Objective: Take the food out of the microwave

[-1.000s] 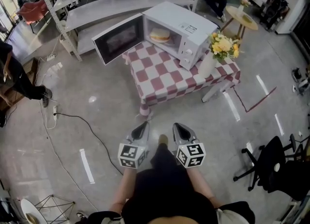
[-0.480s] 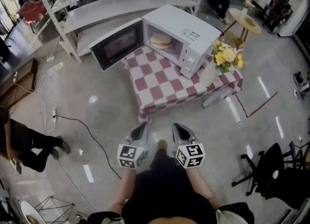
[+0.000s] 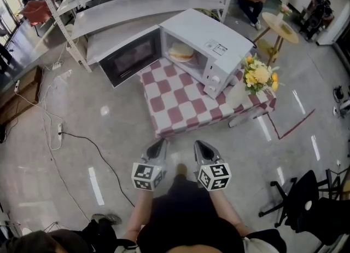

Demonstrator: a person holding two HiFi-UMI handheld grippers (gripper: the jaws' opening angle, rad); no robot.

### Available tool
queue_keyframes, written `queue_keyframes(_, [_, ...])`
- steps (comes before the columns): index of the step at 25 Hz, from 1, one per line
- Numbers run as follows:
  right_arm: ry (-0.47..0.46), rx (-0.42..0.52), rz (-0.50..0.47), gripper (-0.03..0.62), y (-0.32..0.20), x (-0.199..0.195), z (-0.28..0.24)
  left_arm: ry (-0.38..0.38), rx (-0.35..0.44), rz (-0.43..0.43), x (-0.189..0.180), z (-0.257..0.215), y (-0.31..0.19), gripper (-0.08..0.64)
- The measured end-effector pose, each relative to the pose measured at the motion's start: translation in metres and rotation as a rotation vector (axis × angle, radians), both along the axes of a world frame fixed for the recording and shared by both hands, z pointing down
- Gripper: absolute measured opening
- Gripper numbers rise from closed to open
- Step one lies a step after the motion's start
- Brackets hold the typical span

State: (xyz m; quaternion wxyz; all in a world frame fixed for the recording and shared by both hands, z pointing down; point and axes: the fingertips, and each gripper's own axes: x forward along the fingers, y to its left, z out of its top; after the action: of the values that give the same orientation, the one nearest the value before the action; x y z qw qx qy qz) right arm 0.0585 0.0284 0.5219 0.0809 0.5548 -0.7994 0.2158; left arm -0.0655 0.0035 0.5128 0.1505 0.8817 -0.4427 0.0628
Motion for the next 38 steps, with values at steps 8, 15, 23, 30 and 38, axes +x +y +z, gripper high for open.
queue_keyframes(8, [-0.009, -0.003, -0.031, 0.002, -0.036, 0.009, 0.004, -0.001, -0.008, -0.025, 0.010, 0.004, -0.033, 0.009])
queue_keyframes(15, [-0.005, 0.009, -0.073, 0.002, -0.064, 0.010, 0.005, -0.005, 0.003, -0.059, 0.012, 0.004, -0.057, 0.009])
queue_keyframes(23, [-0.009, 0.019, -0.113, 0.002, -0.093, 0.009, 0.008, -0.002, 0.019, -0.099, 0.010, 0.001, -0.081, 0.009])
queue_keyframes(30, [-0.016, 0.014, -0.128, 0.002, -0.104, 0.012, 0.013, 0.000, 0.021, -0.114, 0.014, 0.006, -0.090, 0.009])
queue_keyframes(38, [-0.026, 0.012, -0.112, 0.002, -0.101, 0.020, 0.016, -0.007, 0.018, -0.090, 0.023, 0.007, -0.088, 0.009])
